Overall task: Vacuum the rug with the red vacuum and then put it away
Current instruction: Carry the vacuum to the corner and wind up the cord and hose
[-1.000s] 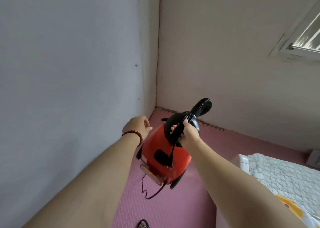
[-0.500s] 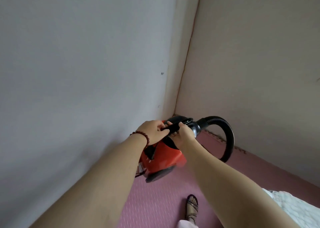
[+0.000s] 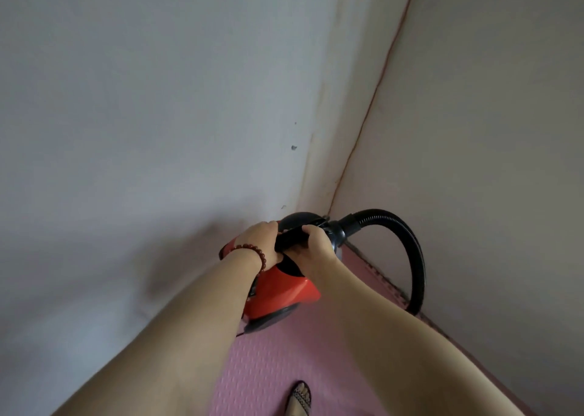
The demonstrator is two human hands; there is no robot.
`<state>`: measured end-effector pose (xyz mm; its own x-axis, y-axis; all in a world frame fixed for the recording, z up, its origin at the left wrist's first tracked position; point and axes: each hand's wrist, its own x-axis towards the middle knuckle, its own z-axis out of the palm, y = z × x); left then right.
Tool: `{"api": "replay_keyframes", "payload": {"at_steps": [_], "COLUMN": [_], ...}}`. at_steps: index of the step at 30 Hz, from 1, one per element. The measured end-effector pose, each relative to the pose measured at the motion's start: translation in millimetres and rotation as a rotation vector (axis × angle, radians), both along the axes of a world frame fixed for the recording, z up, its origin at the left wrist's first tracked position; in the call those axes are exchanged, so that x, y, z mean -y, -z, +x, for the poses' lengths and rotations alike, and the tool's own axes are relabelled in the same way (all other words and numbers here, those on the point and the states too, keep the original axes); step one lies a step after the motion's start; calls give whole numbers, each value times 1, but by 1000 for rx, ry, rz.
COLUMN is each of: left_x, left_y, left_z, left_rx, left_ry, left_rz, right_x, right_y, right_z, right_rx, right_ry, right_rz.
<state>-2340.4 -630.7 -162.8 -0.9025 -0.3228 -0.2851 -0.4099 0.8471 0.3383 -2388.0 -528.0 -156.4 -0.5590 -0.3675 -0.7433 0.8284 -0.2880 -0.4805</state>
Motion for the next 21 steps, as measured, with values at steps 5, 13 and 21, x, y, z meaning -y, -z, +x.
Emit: {"api": "replay_keyframes", "payload": {"at_steps": [5, 13, 21], "left_x": [-17, -23, -15], "left_y": [9, 9, 17], "left_z": [-5, 13, 59], "left_rx": [22, 56, 85], "left_ry": [-89, -153, -256], "left_rz": [-14, -26, -7], "right_x": [-13, -17, -28], "right_y": [13, 24, 14], "right_z": [-35, -33, -31], "right_rx": [-69, -184, -1100], "right_ry": [-119, -335, -808], "right_rz": [144, 325, 808]}}
